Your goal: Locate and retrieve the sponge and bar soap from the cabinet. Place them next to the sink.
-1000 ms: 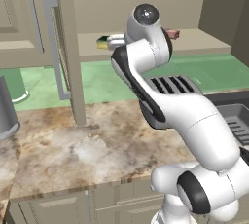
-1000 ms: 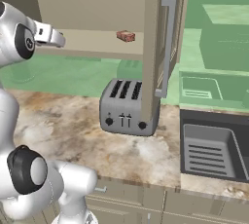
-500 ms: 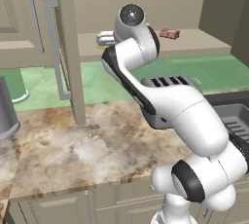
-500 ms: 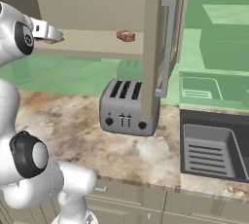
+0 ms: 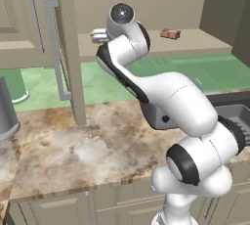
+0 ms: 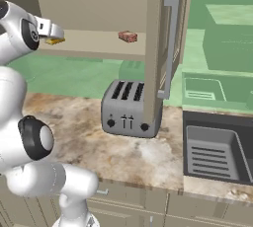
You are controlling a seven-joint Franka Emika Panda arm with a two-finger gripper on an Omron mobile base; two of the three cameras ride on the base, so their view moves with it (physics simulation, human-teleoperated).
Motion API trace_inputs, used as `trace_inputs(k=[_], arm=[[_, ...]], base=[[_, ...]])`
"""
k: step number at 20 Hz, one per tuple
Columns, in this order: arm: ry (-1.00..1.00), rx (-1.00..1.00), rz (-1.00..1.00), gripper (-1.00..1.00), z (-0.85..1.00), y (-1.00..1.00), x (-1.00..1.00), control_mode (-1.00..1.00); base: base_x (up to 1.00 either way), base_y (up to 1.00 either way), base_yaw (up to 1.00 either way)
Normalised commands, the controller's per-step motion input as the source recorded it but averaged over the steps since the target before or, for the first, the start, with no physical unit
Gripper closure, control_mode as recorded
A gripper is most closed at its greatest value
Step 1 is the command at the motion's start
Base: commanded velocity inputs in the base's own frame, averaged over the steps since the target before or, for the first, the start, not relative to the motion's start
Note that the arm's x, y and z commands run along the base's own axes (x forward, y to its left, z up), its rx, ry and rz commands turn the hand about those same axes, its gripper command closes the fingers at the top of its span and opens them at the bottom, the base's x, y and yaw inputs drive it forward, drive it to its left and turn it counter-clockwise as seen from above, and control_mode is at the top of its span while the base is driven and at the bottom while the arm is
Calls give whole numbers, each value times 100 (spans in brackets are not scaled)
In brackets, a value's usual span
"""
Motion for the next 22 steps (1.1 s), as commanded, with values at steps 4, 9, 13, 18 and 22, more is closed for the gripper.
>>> trace_inputs(k=[4, 9, 13, 18, 22], arm=[[2, 0, -2, -100, 0, 21, 29, -100], [2, 0, -3, -100, 0, 10, 21, -100], [0, 0, -3, -100, 0, 3, 20, -100], [5, 0, -8, -100, 0, 3, 22, -100], [5, 0, -12, -100, -1, 8, 10, -100]], base=[[0, 0, 0], [0, 0, 0], [0, 0, 0], [0, 0, 0], [0, 0, 0]])
